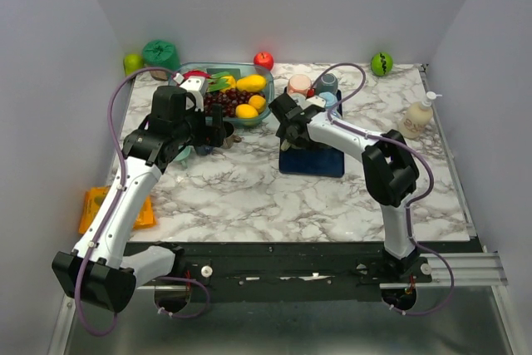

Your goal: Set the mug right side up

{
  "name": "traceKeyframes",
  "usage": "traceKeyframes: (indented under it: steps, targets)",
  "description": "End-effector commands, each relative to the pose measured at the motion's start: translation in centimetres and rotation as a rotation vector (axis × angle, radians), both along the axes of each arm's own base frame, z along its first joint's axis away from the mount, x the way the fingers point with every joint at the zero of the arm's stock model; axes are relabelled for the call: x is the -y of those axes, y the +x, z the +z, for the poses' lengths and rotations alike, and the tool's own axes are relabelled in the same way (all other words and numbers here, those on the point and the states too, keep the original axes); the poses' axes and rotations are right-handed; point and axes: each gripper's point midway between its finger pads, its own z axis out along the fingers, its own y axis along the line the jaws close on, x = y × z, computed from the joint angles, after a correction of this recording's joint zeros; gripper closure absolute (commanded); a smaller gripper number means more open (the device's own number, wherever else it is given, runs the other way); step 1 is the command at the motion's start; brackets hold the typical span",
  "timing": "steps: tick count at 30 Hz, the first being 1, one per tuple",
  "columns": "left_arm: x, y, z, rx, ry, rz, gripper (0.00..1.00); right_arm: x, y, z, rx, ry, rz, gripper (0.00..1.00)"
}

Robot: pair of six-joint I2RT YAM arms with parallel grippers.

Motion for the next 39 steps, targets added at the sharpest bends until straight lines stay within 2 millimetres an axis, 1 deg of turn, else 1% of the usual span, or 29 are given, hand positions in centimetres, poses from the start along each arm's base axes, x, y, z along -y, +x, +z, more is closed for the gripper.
traceKeyframes:
  steps: [1, 2, 3, 4, 6, 7, 8, 11, 15, 20, 22, 25, 26, 29, 34, 36, 37, 38, 39]
  targets:
    - [0.5, -0.4, -0.2, -0.003, -0.021, -0.020, 0.01, 1.6, -0.4, 0.3, 0.025, -0.071, -0.005, 0.15]
    - [0.4, -0.4, -0.2, -0.004, -0.021, -0.018, 0.01, 1.8, -0.6, 0.3, 0.020, -0.088, 0.022, 0.22]
    - [0.4, -0.4, -0.3, -0.007, -0.021, -0.018, 0.01, 1.8, -0.7, 0.4, 0.019, -0.092, 0.042, 0.26]
    - [0.4, -0.5, -0.6, -0.013, -0.019, -0.018, 0.01, 1.8, -0.8, 0.7, 0.026, -0.087, 0.061, 0.30]
    - [0.4, -0.5, -0.7, -0.008, -0.020, -0.018, 0.01, 2.1, -1.3, 0.4, 0.006, -0.118, 0.116, 0.36]
    - [0.4, -0.6, -0.9, -0.015, -0.020, -0.016, 0.01, 1.8, -1.1, 0.7, 0.018, -0.104, 0.141, 0.39]
    - [0.3, -0.6, -1.0, -0.014, -0.019, -0.016, 0.01, 2.0, -1.5, 0.4, 0.006, -0.125, 0.174, 0.43]
    - [0.3, -0.7, -1.4, -0.025, -0.016, -0.014, 0.01, 1.9, -1.3, 1.1, 0.027, -0.129, 0.212, 0.47]
    - [0.2, -0.7, -1.5, -0.026, -0.010, -0.016, 0.01, 1.7, -0.6, 2.1, 0.054, -0.165, 0.287, 0.47]
    - [0.2, -0.7, -1.7, -0.032, -0.004, -0.017, 0.01, 0.3, 0.3, 2.3, 0.058, -0.171, 0.381, 0.47]
    - [0.1, -0.8, -1.9, -0.036, -0.001, -0.014, 0.01, 0.1, 0.4, 1.7, 0.043, -0.179, 0.404, 0.47]
    - [0.0, -1.0, -2.2, -0.040, 0.002, -0.012, 0.01, -0.3, 0.3, 1.0, 0.024, -0.169, 0.427, 0.55]
    - [0.0, -1.1, -2.2, -0.041, 0.001, -0.013, 0.01, -0.4, 0.2, 0.8, 0.018, -0.165, 0.432, 0.61]
    - [-0.1, -1.2, -2.3, -0.042, 0.004, -0.009, 0.01, -0.6, 0.1, 0.3, 0.005, -0.161, 0.442, 0.70]
    - [-0.2, -1.3, -2.4, -0.045, 0.007, -0.005, 0.01, -0.6, 0.0, -0.4, -0.012, -0.169, 0.457, 0.71]
    - [-0.2, -1.3, -2.4, -0.043, 0.005, -0.006, 0.01, -0.5, 0.1, -0.4, -0.011, -0.172, 0.454, 0.77]
    - [-0.2, -1.3, -2.4, -0.042, 0.005, -0.006, 0.01, -0.6, 0.1, -0.3, -0.009, -0.173, 0.455, 0.81]
    - [-0.2, -1.4, -2.4, -0.043, 0.006, -0.007, 0.01, -0.5, 0.2, -0.2, -0.006, -0.175, 0.453, 0.93]
    - [-0.2, -1.3, -2.4, -0.042, 0.006, -0.005, 0.01, -0.5, 0.2, -0.3, -0.008, -0.177, 0.456, 0.99]
